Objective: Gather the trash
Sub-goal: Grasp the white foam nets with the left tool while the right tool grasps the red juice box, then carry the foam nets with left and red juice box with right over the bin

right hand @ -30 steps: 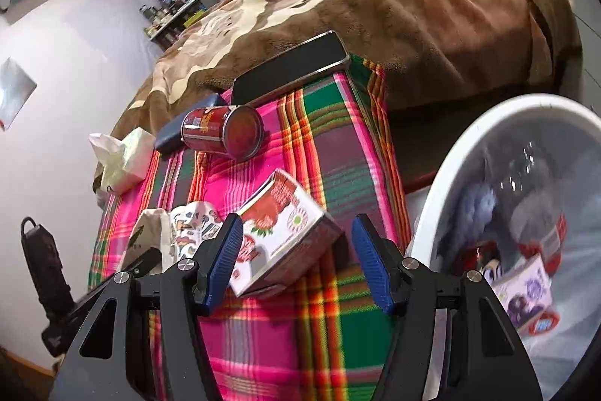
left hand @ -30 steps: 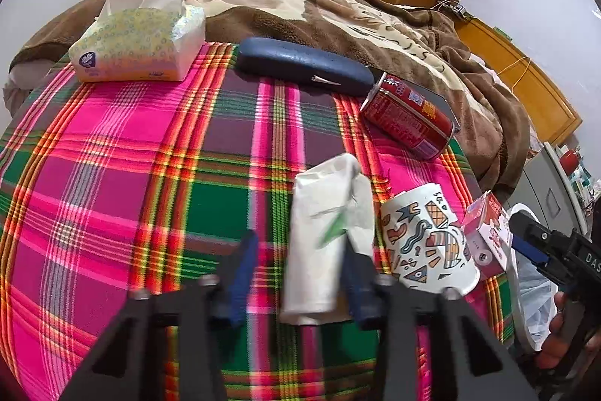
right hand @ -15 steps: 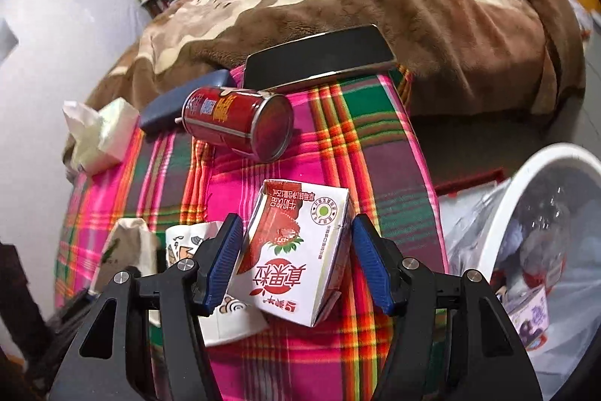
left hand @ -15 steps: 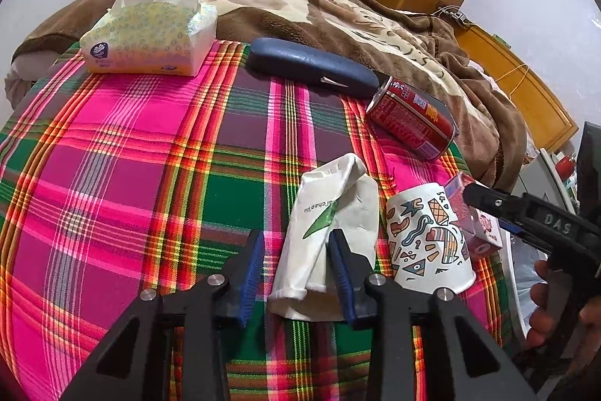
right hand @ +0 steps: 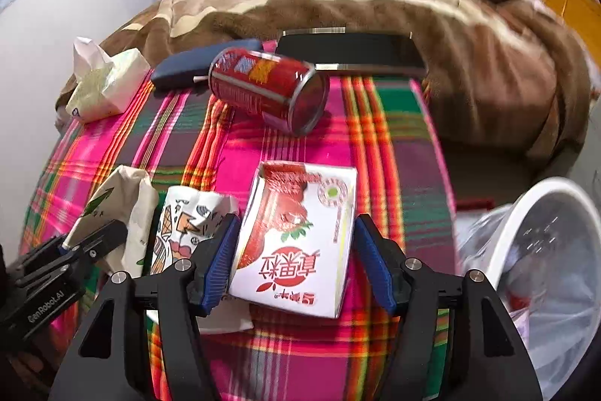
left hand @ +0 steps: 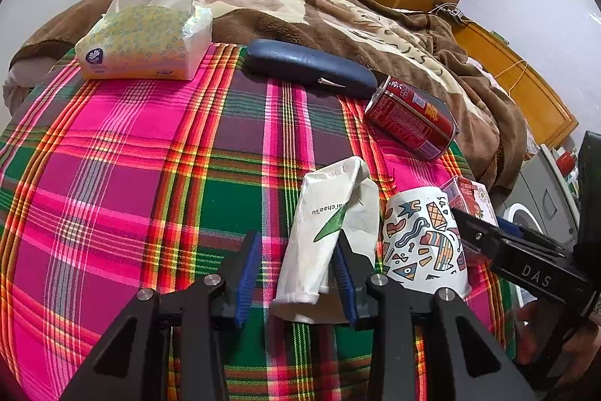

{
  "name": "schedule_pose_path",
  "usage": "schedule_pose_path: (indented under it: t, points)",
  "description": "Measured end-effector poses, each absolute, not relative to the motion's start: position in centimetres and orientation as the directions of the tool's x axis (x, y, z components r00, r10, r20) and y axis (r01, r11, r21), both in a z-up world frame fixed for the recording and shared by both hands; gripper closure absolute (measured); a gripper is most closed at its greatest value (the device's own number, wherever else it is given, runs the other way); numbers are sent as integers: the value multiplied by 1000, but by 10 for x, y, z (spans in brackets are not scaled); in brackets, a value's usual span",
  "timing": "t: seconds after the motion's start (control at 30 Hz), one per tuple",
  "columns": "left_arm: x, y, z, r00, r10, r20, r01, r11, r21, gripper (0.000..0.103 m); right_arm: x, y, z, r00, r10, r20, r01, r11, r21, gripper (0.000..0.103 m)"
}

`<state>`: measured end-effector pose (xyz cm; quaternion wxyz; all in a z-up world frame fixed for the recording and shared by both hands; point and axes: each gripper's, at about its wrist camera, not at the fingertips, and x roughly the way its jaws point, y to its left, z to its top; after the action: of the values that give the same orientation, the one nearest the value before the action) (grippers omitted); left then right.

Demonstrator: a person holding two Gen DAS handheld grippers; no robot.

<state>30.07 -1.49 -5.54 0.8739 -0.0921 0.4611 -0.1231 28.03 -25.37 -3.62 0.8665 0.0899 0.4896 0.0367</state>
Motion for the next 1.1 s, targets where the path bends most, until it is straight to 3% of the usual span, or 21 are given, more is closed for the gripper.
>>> schedule_pose_path:
  t: [0.43,0.63,1.1]
  points:
    - [299,-27,-54,558,-244,-793,162,969,-184,66,271,-255,-38,553,159,-818,21,979,204,43]
    - [296,-31,-50,565,-259,-784,187,965,-184,79,265,-259,-37,561,179,-808,31,971,237,44]
    - [275,-30,-35,589,-281,-758,184,960,-213,80,247,-267,-24,614,176,-769,30,969,246,44]
